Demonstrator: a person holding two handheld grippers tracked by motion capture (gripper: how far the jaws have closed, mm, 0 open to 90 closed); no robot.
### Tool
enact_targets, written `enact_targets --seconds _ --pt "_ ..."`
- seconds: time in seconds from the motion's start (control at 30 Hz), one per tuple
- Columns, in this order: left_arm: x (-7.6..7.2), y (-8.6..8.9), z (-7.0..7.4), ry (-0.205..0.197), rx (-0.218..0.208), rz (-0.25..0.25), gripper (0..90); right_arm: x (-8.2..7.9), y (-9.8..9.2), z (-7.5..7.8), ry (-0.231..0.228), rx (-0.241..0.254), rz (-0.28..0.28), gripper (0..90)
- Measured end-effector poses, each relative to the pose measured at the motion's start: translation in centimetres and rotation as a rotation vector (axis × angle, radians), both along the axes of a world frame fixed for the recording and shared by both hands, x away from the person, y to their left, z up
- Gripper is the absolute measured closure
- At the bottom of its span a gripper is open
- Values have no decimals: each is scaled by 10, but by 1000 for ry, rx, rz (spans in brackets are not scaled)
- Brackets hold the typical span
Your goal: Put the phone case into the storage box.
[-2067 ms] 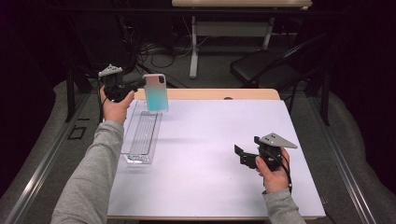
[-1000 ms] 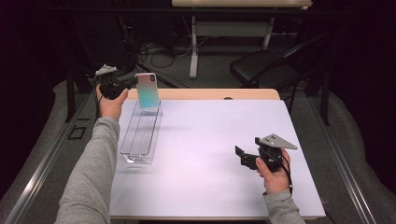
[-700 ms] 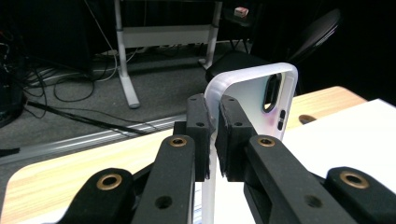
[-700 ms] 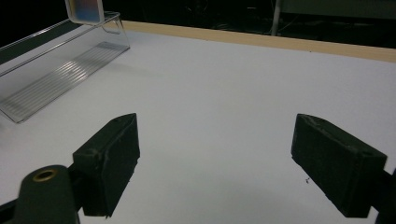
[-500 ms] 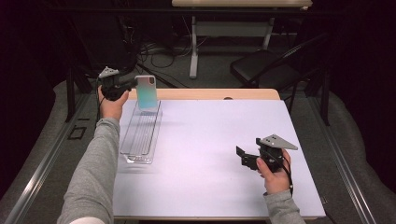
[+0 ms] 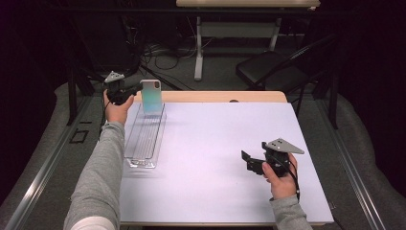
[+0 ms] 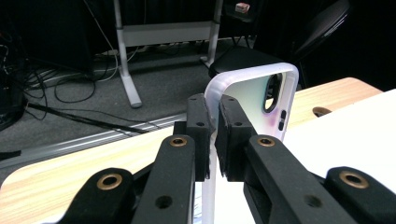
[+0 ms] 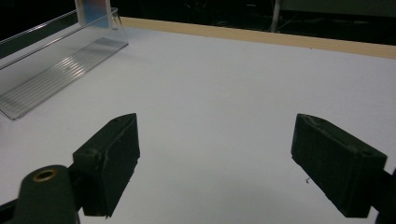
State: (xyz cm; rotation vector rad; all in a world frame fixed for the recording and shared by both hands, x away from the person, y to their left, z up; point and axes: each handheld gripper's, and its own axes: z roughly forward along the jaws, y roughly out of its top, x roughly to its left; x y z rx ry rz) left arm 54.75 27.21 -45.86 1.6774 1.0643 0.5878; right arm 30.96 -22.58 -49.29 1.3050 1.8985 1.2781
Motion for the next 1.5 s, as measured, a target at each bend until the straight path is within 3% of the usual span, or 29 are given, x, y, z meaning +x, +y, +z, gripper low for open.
enact_targets --seconds 0.43,0.77,1.0,1.5 --pt "6 -4 -11 1 10 -4 850 1 -1 -1 -2 -2 -1 150" --pt "7 0 -21 -3 -6 -10 851 1 -1 -2 1 -6 -6 150" --pt "7 5 -34 19 -16 -9 852 2 0 -4 5 -4 -9 150" --pt "9 0 -37 1 -14 -19 852 2 0 -4 11 -10 -4 150"
